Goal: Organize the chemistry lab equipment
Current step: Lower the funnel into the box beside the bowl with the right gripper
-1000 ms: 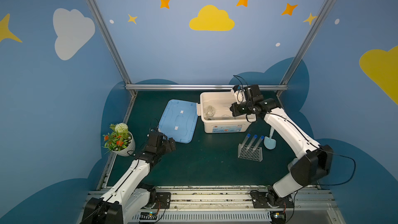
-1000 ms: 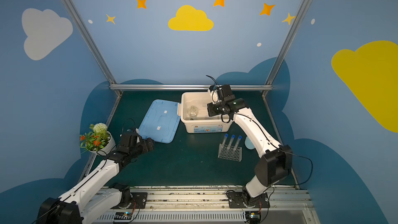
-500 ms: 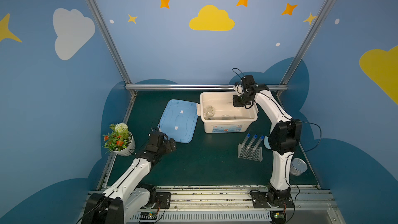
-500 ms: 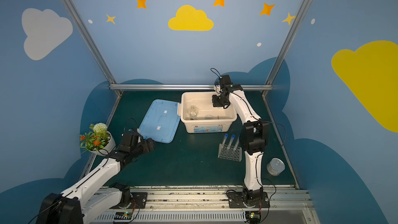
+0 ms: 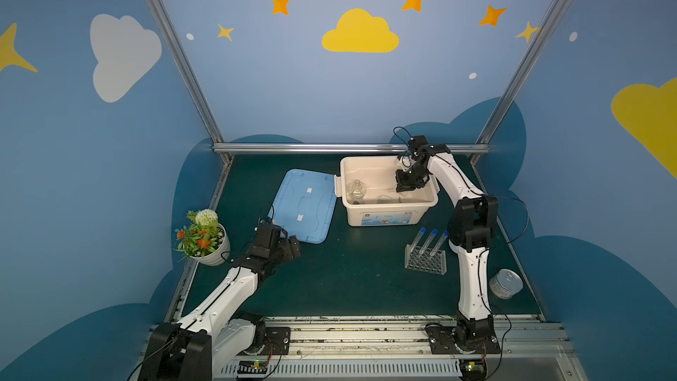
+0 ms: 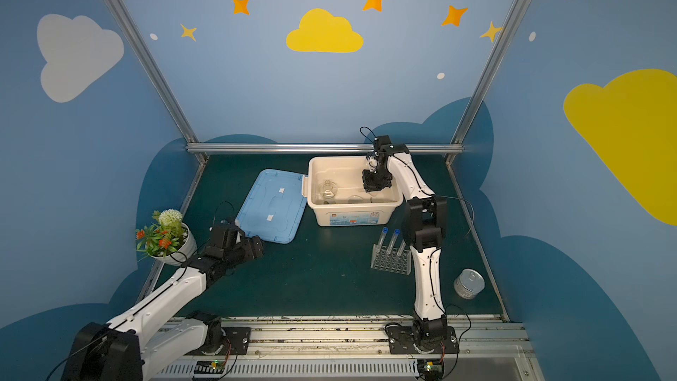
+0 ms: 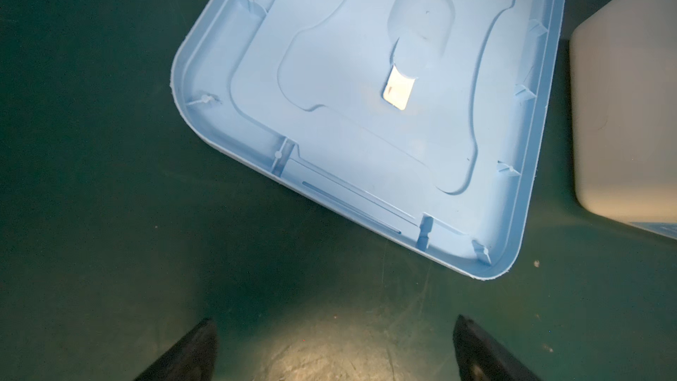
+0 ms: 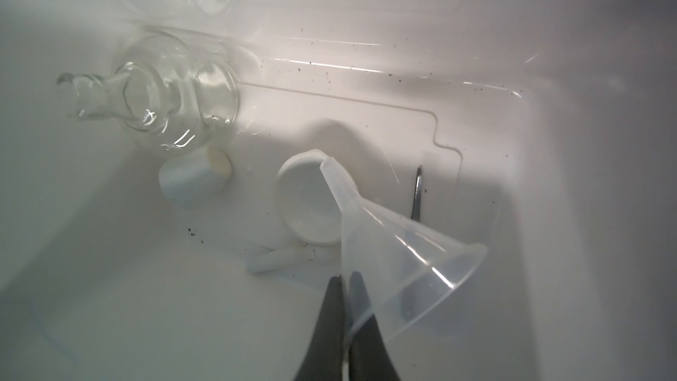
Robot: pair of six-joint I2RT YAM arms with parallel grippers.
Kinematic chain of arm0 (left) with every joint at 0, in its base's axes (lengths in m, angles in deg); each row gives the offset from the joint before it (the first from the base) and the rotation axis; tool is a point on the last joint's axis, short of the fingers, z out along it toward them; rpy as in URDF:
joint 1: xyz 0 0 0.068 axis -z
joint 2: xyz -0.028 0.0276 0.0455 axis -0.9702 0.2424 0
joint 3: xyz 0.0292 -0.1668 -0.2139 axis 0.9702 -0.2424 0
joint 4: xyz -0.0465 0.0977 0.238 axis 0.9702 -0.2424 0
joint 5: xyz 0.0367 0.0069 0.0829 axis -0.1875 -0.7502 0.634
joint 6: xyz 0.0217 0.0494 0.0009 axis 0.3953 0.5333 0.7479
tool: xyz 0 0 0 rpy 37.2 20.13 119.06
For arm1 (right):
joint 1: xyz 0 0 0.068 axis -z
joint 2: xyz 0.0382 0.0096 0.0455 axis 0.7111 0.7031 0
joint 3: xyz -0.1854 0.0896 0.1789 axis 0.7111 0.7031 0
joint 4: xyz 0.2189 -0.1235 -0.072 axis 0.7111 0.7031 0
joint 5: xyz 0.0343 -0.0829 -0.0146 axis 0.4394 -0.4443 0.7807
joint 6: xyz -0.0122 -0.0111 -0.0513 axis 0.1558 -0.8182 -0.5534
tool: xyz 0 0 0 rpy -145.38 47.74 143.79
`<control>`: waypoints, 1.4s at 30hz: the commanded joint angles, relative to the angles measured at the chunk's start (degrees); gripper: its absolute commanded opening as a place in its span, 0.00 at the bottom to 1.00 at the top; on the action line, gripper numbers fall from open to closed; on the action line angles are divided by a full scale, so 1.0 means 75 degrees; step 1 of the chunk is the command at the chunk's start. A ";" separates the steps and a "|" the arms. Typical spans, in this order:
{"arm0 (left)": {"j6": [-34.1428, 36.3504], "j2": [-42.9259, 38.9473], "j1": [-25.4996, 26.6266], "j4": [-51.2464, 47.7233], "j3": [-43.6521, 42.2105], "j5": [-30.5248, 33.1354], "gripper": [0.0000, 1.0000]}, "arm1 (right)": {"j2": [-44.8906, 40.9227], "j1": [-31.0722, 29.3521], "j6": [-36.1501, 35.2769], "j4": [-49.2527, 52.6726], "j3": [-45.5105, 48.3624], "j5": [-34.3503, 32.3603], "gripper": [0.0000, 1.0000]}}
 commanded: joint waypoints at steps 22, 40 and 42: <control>0.0049 0.0209 0.0060 0.0148 0.0040 0.0062 1.00 | 0.0389 0.0369 0.0307 -0.0212 0.0008 0.0748 0.04; 0.0018 0.0228 0.0066 0.0184 -0.0004 0.0028 1.00 | 0.0615 0.0366 0.0230 0.0008 0.0031 0.0893 0.20; 0.0020 0.0192 0.0072 0.0172 -0.0005 0.0035 1.00 | 0.0601 0.0366 0.0243 -0.0008 0.0035 0.0893 0.23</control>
